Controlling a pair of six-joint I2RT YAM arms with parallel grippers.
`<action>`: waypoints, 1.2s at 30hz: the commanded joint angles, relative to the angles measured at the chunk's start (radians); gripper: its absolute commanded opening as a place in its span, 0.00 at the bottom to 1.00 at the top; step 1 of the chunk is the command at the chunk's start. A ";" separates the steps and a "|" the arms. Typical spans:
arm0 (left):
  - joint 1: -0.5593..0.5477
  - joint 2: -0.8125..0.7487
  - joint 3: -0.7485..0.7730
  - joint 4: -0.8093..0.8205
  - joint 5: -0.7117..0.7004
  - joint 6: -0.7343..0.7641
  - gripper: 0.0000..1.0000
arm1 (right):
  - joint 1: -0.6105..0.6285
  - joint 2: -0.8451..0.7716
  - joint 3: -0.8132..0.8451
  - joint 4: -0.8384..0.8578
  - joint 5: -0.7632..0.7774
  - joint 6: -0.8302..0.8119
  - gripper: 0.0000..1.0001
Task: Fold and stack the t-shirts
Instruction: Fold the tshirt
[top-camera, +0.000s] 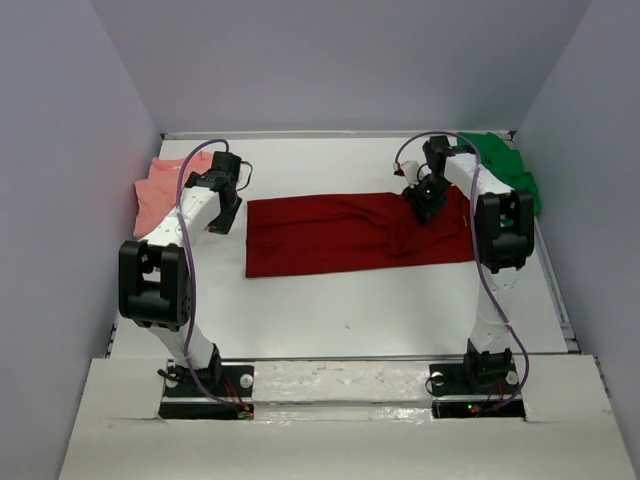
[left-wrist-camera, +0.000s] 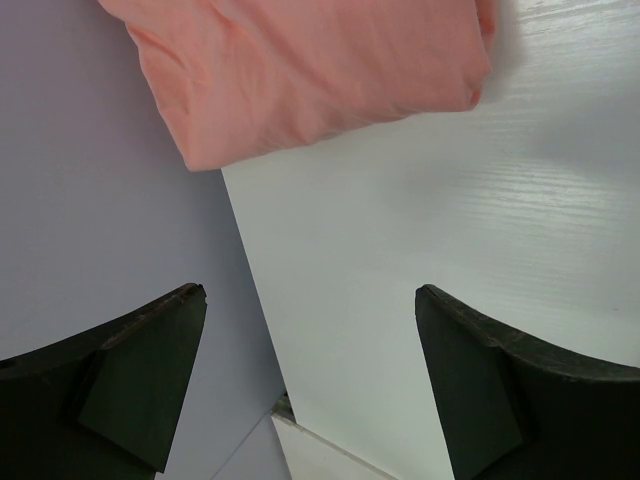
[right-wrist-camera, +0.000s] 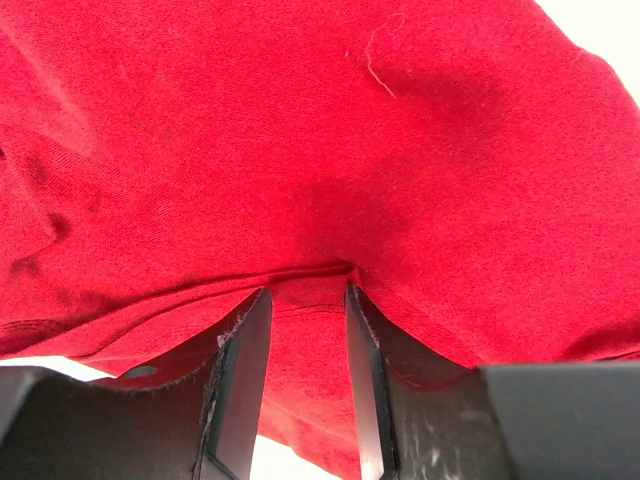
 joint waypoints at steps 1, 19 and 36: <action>-0.008 -0.012 0.015 -0.002 -0.014 0.005 0.99 | 0.005 -0.037 0.043 0.024 0.024 -0.019 0.42; -0.011 -0.001 0.010 -0.002 -0.018 0.005 0.99 | 0.005 0.012 0.019 0.044 0.033 -0.033 0.04; -0.019 -0.026 0.024 -0.008 -0.003 0.003 0.99 | 0.005 -0.150 -0.010 -0.015 0.059 -0.041 0.00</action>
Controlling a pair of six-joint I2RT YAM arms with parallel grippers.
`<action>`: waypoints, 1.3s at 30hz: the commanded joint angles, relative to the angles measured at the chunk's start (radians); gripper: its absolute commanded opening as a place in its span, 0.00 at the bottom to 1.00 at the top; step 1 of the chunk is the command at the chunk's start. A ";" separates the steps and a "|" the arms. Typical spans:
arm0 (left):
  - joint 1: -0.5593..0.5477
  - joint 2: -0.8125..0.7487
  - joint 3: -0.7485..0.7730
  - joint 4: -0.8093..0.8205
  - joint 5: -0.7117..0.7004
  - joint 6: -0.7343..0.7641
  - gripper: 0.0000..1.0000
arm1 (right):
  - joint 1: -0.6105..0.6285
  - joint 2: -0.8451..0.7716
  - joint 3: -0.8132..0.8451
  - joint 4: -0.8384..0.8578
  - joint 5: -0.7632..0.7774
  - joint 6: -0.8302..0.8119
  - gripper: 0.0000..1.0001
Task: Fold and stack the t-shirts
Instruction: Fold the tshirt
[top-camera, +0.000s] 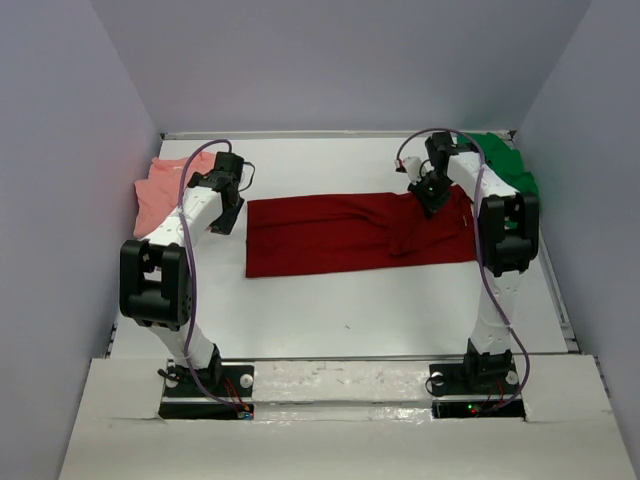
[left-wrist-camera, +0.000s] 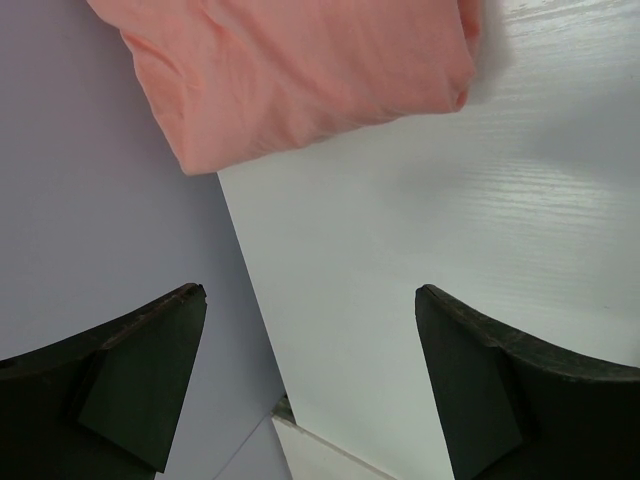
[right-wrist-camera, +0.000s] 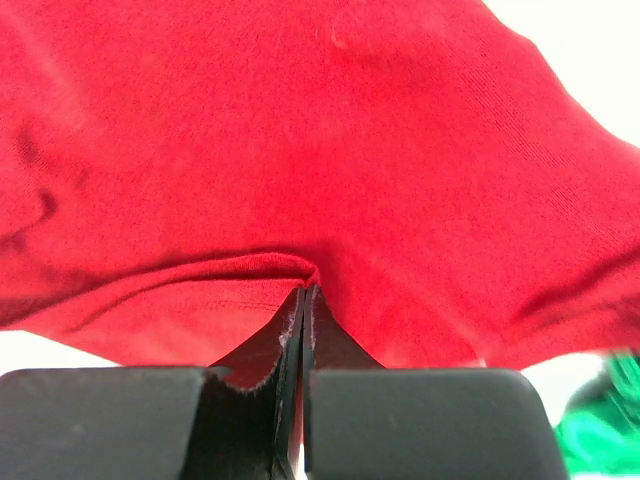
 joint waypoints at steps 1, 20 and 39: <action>-0.008 -0.037 0.024 -0.008 -0.003 0.002 0.99 | 0.005 -0.127 -0.002 -0.031 0.024 -0.012 0.00; -0.020 -0.061 0.024 -0.003 0.012 0.005 0.99 | 0.005 -0.274 -0.163 -0.146 0.053 -0.049 0.00; -0.041 -0.052 0.022 -0.010 0.015 0.005 0.99 | 0.005 -0.317 -0.239 -0.227 0.027 -0.063 0.60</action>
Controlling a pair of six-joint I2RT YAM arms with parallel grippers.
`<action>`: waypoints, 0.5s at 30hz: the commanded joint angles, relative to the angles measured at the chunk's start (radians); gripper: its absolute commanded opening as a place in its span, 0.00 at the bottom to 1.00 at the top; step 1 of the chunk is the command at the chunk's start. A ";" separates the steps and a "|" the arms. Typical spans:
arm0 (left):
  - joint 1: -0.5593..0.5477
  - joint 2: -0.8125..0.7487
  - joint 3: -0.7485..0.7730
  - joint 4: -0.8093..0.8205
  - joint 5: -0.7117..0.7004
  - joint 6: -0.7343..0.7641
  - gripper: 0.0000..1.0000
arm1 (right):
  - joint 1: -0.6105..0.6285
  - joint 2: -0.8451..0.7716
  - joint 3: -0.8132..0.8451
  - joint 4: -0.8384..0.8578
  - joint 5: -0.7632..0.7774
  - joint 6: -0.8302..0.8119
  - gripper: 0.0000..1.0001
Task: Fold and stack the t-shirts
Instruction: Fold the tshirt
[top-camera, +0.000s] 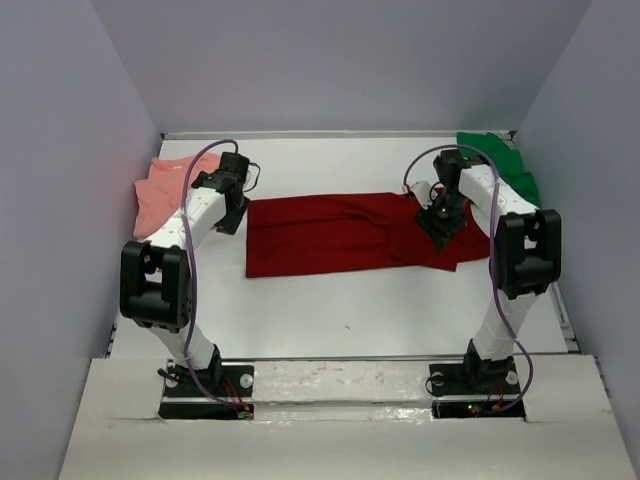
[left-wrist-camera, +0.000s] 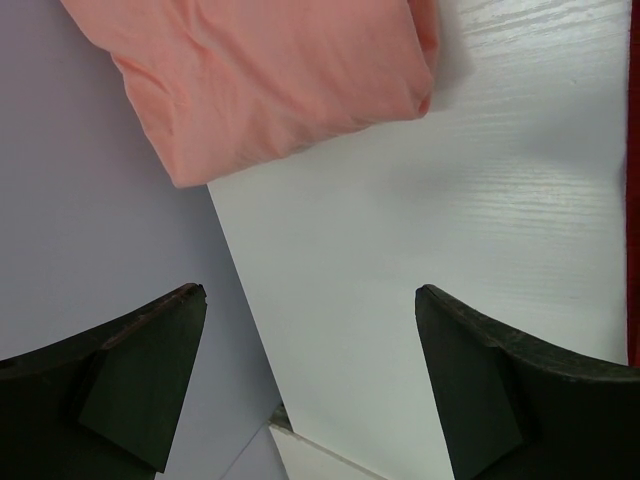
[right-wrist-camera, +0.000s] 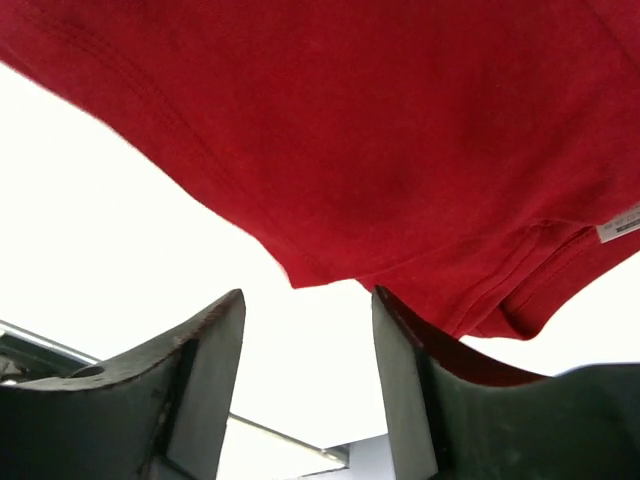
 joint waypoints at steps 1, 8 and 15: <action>-0.009 -0.044 0.024 -0.008 -0.004 0.003 0.99 | 0.005 -0.071 0.034 -0.068 -0.031 -0.007 0.64; -0.024 -0.036 0.031 -0.014 0.018 -0.005 0.99 | 0.005 -0.181 0.044 0.032 0.010 0.056 0.60; -0.045 -0.010 0.062 0.003 0.128 -0.014 0.98 | 0.005 -0.397 -0.130 0.387 0.283 0.151 0.00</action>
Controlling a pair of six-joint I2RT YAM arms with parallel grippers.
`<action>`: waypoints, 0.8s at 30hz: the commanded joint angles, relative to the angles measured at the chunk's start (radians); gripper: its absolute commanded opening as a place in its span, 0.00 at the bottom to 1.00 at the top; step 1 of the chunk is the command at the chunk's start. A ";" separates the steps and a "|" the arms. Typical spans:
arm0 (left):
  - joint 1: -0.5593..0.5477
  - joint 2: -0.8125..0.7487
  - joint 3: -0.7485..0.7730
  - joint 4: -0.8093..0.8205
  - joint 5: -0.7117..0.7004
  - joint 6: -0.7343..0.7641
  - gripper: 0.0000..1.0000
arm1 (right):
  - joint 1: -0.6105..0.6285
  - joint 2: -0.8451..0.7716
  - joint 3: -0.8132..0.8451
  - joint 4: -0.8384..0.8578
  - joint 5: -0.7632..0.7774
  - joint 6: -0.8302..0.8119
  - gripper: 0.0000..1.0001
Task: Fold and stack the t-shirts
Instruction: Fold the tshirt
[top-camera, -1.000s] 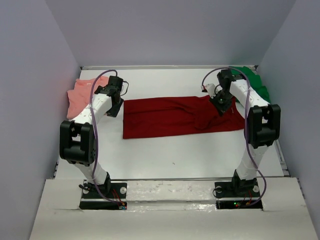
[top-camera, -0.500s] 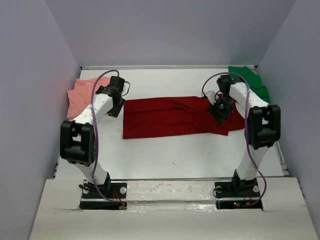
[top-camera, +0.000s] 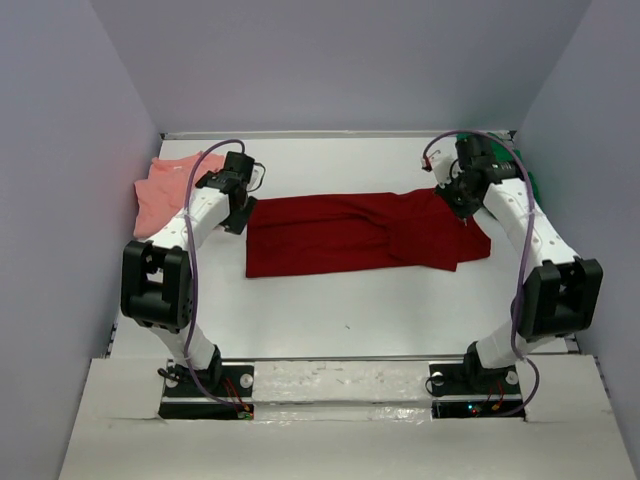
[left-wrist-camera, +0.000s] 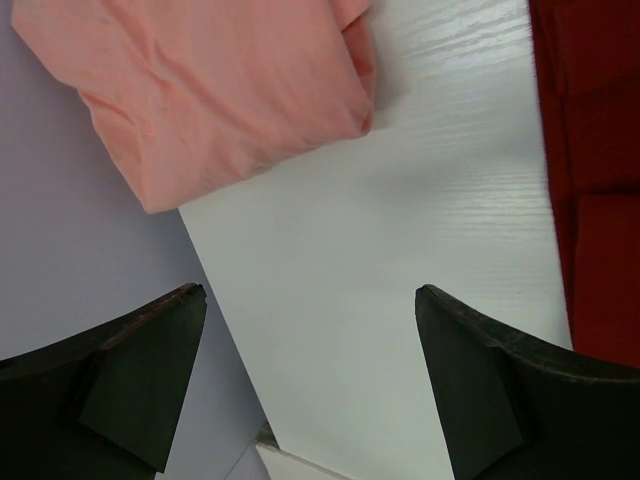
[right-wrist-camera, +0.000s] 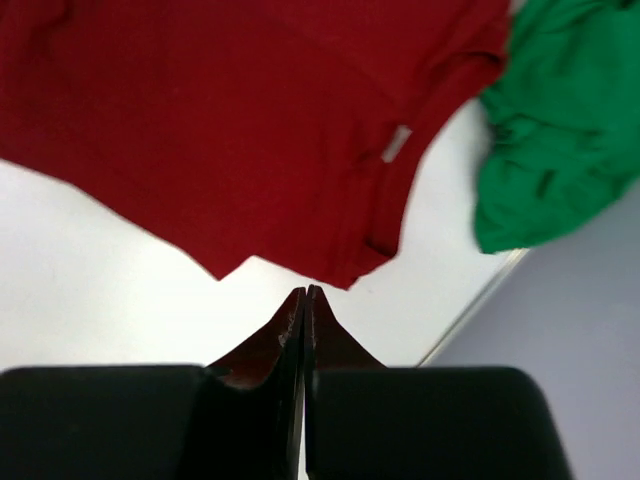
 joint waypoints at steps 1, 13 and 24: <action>-0.019 -0.007 0.060 0.011 0.112 -0.010 0.98 | 0.005 -0.113 -0.071 0.223 0.161 0.070 0.00; -0.054 0.082 0.130 0.062 0.448 0.021 0.79 | 0.005 -0.107 -0.246 0.297 0.043 0.241 0.00; -0.065 0.148 0.149 0.151 0.421 0.131 0.58 | 0.005 -0.053 -0.328 0.370 -0.078 0.291 0.00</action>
